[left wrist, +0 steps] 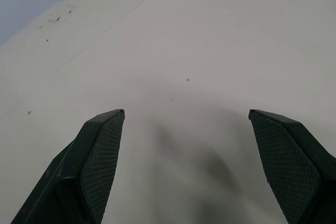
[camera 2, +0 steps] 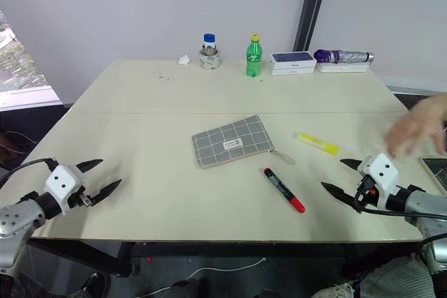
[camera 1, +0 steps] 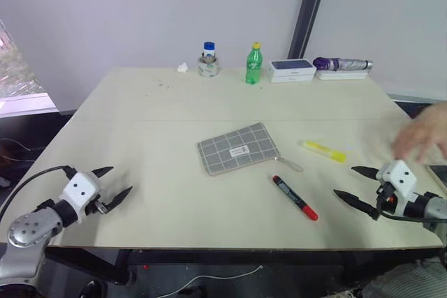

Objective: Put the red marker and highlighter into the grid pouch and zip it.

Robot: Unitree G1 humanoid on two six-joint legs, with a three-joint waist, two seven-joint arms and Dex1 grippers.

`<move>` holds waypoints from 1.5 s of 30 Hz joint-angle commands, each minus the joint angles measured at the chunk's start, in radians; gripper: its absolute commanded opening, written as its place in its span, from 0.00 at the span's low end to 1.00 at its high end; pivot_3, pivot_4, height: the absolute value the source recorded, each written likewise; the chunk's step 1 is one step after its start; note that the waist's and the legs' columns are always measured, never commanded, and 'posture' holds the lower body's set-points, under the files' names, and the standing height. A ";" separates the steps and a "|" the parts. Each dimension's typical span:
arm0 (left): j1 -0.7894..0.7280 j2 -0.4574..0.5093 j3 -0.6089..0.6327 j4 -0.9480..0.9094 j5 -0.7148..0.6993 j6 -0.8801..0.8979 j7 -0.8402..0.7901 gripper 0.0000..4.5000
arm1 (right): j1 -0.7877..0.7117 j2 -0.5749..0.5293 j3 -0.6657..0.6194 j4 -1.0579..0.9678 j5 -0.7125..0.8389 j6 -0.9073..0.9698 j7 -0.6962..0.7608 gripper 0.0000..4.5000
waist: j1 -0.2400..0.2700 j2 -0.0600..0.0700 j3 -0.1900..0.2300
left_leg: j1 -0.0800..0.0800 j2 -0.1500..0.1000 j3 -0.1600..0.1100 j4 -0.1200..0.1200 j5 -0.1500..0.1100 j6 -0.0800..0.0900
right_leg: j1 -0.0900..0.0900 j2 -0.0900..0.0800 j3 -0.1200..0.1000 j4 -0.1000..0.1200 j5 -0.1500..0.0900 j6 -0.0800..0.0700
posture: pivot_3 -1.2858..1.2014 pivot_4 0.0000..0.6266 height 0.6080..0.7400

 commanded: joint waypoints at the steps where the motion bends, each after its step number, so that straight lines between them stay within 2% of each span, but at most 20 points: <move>1: -0.002 0.011 0.037 -0.012 -0.038 -0.021 -0.016 0.89 | -0.009 -0.024 -0.029 -0.004 0.000 -0.018 -0.001 0.99 | 0.000 0.000 0.000 | 0.000 0.000 0.000 0.000 0.000 0.000 | 0.000 0.000 0.000 0.000 0.000 0.000 | 0.52 0.24 1.00; 5: -0.004 0.010 0.040 -0.018 -0.040 0.029 0.013 0.89 | -0.008 -0.028 -0.027 -0.001 -0.007 -0.020 0.000 0.99 | 0.000 0.000 0.000 | 0.000 0.000 0.000 0.000 0.000 0.000 | 0.000 0.000 0.000 0.000 0.000 0.000 | 0.52 0.24 1.00; 15: 0.000 0.013 0.027 -0.029 -0.024 -0.010 0.018 0.89 | -0.059 -0.017 -0.020 0.049 -0.016 -0.022 -0.021 0.99 | -0.001 0.000 0.000 | 0.000 0.000 0.000 0.000 0.000 0.000 | 0.000 0.000 0.000 0.000 0.000 0.000 | 0.52 0.24 1.00; 18: 0.001 0.011 0.020 -0.034 -0.017 -0.019 0.017 0.89 | -0.106 -0.011 -0.007 0.082 -0.043 -0.010 -0.066 0.99 | -0.001 0.000 0.000 | 0.000 0.000 0.000 0.000 0.000 0.000 | 0.000 0.000 0.000 0.000 0.000 0.000 | 0.52 0.24 1.00; 20: -0.020 0.005 0.011 -0.033 -0.010 -0.020 0.028 0.89 | -0.143 0.005 -0.001 0.099 -0.028 0.008 -0.072 0.88 | -0.001 0.000 0.000 | 0.000 0.000 0.000 0.000 0.000 0.000 | 0.000 0.000 0.000 0.000 0.000 0.000 | 0.52 0.24 1.00; 22: -0.062 0.001 -0.010 -0.014 0.010 -0.037 0.032 0.89 | -0.202 0.036 0.033 0.117 -0.036 0.005 -0.086 0.70 | -0.001 0.000 0.000 | 0.000 0.000 0.000 0.000 0.000 0.000 | 0.000 0.000 0.000 0.000 0.000 0.000 | 0.52 0.24 1.00; 26: -0.196 -0.013 -0.092 0.078 0.107 -0.143 0.039 0.89 | -0.348 0.142 0.140 0.169 -0.105 -0.028 -0.145 0.22 | -0.003 0.000 0.000 | 0.001 0.000 0.000 0.000 0.000 0.000 | 0.000 0.001 0.000 0.000 0.000 0.000 | 0.52 0.24 1.00; 28: -0.266 -0.025 -0.143 0.132 0.170 -0.199 0.058 0.89 | -0.422 0.190 0.200 0.233 -0.176 -0.069 -0.197 0.02 | -0.003 0.000 0.000 | 0.001 -0.001 0.000 0.000 0.000 -0.001 | 0.000 0.001 0.000 0.001 0.000 0.000 | 0.52 0.24 1.00; 31: -0.348 -0.044 -0.212 0.221 0.240 -0.298 0.065 0.89 | -0.525 0.258 0.264 0.335 -0.245 -0.127 -0.264 0.02 | -0.005 0.000 0.000 | -0.001 -0.003 0.001 0.000 0.000 -0.001 | -0.002 0.001 0.000 0.000 0.000 0.000 | 0.52 0.24 1.00; 34: -0.453 -0.043 -0.311 0.352 0.427 -0.460 0.170 0.89 | -0.642 0.322 0.316 0.472 -0.315 -0.177 -0.349 0.02 | -0.009 0.000 0.000 | -0.001 -0.003 0.001 -0.001 0.001 -0.001 | -0.003 0.001 0.000 0.000 0.000 0.000 | 0.52 0.24 1.00; 37: -0.536 -0.057 -0.388 0.461 0.530 -0.572 0.237 0.89 | -0.729 0.360 0.361 0.606 -0.388 -0.222 -0.433 0.02 | -0.011 0.000 0.000 | -0.001 -0.004 0.001 -0.001 0.001 -0.001 | -0.003 0.001 0.000 0.001 0.000 0.000 | 0.52 0.24 1.00; 40: -0.598 -0.065 -0.472 0.555 0.648 -0.657 0.315 0.89 | -0.782 0.390 0.398 0.707 -0.436 -0.249 -0.485 0.02 | -0.012 0.000 0.000 | -0.001 -0.004 0.001 -0.001 0.001 -0.001 | -0.003 0.001 0.000 0.001 0.000 0.000 | 0.52 0.24 1.00; 45: -0.671 -0.110 -0.549 0.645 0.735 -0.724 0.415 0.89 | -0.803 0.429 0.423 0.758 -0.456 -0.291 -0.498 0.02 | -0.016 0.000 0.000 | -0.001 -0.004 0.001 -0.001 0.001 -0.001 | -0.003 0.001 0.000 0.001 0.000 0.000 | 0.52 0.24 1.00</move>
